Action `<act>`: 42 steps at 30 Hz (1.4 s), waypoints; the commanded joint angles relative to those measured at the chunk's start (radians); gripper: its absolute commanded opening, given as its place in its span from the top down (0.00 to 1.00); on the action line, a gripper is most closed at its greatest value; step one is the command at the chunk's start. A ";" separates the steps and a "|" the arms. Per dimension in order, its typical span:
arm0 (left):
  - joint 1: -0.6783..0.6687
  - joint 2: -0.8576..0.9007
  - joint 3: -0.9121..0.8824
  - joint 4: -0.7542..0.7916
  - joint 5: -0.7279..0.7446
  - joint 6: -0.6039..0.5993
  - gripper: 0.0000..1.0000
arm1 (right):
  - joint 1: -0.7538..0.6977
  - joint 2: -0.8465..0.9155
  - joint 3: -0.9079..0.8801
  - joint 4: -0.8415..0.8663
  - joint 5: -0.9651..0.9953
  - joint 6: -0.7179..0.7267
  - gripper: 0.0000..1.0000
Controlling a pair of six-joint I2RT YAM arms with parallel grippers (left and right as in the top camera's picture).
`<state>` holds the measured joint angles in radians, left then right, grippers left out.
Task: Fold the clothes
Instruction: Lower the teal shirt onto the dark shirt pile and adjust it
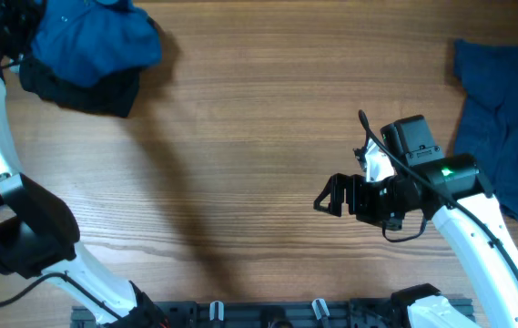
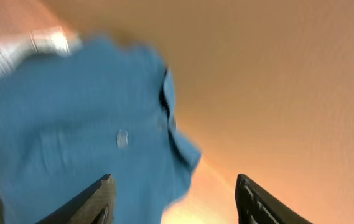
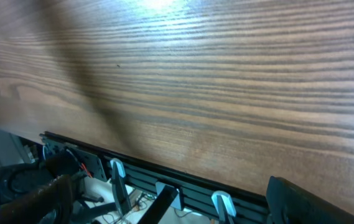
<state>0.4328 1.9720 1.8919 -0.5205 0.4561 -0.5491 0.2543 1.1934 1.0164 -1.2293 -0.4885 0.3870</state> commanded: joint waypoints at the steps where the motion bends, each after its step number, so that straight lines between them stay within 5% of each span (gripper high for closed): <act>1: -0.004 0.018 0.008 0.057 -0.201 0.048 0.27 | -0.001 -0.013 0.006 0.010 0.017 -0.018 0.00; 7: -0.027 0.121 0.008 0.182 -0.297 0.051 0.04 | -0.001 -0.013 0.006 0.011 0.017 -0.020 0.00; 14: -0.097 0.291 0.008 0.318 -0.470 0.272 0.01 | -0.001 -0.013 0.006 0.010 0.018 -0.020 0.00; 21: -0.134 0.455 0.008 0.314 -0.528 0.344 0.00 | -0.001 -0.013 0.006 0.011 0.017 -0.018 0.00; 33: -0.143 0.150 0.008 0.407 -0.603 0.332 0.00 | -0.001 -0.013 0.006 0.017 0.018 -0.022 0.00; 42: -0.204 0.109 0.003 0.279 -0.603 0.293 0.00 | -0.001 -0.013 0.006 0.023 0.017 -0.045 0.00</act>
<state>0.2665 2.0338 1.9072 -0.1925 -0.1345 -0.2375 0.2543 1.1934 1.0164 -1.2110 -0.4885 0.3779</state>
